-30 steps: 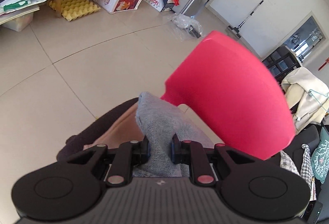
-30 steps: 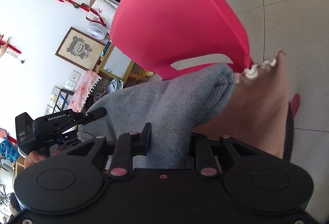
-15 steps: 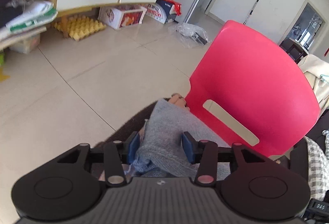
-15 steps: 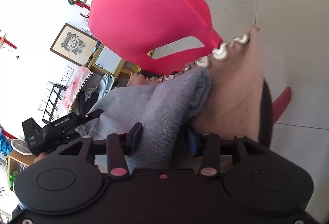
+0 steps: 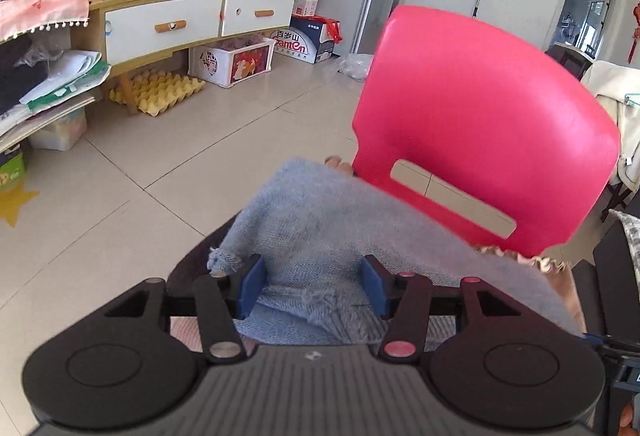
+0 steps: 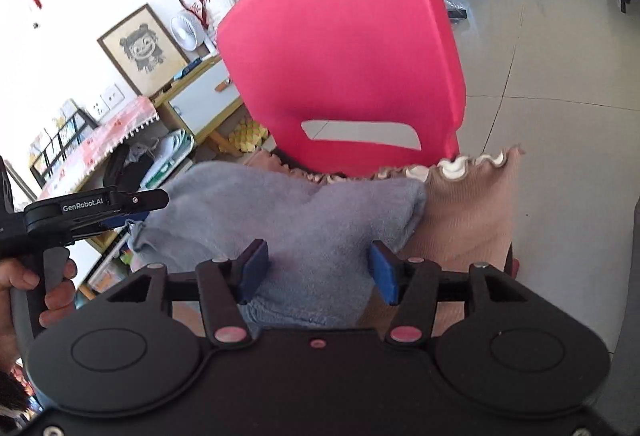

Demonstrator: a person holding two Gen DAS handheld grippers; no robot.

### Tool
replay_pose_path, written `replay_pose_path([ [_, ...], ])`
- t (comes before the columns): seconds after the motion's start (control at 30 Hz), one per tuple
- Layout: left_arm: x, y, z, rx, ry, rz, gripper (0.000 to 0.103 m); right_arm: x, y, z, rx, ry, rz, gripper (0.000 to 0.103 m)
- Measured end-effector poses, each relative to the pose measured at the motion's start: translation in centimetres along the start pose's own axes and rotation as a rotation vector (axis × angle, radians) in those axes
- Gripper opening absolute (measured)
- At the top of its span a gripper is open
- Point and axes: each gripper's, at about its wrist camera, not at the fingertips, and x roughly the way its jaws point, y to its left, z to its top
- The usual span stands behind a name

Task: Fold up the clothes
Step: 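Carry the folded sweater with both grippers onto the pink chair's clothes stack, then open both grippers to release the sweater on the stack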

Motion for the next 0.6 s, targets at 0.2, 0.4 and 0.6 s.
replay_pose_path([
  [0.2, -2.6, -2.4, 0.9, 0.008, 0.024, 0.091, 0.059, -0.6, -0.6, -0.3, 0.037, 0.029, 0.009, 0.063],
  [0.4, -7.2, -7.0, 0.0, 0.004, 0.046, 0.188, 0.082, -4.9, 0.9, 0.8, -0.055, 0.034, -0.060, 0.069],
  [0.6, -12.2, -12.3, -3.9, -0.011, 0.070, 0.266, 0.102, -9.9, 2.2, 0.0, -0.153, 0.051, -0.115, 0.080],
])
